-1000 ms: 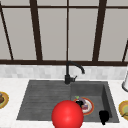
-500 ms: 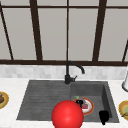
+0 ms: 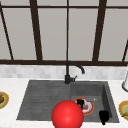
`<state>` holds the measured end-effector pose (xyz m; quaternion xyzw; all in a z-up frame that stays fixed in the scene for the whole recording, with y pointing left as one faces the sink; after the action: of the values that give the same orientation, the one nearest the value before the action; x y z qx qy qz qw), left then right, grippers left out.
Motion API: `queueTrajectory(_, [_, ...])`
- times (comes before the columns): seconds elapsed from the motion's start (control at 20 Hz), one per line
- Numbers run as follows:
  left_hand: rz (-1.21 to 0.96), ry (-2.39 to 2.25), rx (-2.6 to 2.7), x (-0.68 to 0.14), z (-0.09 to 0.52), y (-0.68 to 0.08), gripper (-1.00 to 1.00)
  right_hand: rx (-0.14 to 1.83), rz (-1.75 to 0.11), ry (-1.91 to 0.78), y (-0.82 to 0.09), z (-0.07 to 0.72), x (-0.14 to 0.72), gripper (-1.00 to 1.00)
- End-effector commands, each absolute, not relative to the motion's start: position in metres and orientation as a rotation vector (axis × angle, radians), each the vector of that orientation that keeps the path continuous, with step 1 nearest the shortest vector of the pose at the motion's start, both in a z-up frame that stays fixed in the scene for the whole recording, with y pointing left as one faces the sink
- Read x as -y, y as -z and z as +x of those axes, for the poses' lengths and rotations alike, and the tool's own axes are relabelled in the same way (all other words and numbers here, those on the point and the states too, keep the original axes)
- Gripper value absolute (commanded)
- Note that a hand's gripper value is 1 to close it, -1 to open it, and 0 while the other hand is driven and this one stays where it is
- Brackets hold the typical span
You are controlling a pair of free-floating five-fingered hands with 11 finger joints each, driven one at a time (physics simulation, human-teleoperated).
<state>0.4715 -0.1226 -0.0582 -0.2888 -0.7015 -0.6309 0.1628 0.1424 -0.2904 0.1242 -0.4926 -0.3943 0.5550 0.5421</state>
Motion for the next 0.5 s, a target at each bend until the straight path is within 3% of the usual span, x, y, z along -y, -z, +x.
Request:
queueTrajectory(0.0, [-0.805,1.83,1.956,0.133,0.463,0.078,1.0,0.936,-1.17,-1.318,-0.124,0.142,0.29,0.0])
queueTrajectory(0.45, [-0.676,1.979,2.186,0.129,0.455,0.061,1.0,0.936,-1.17,-1.318,-0.124,0.142,0.29,0.0])
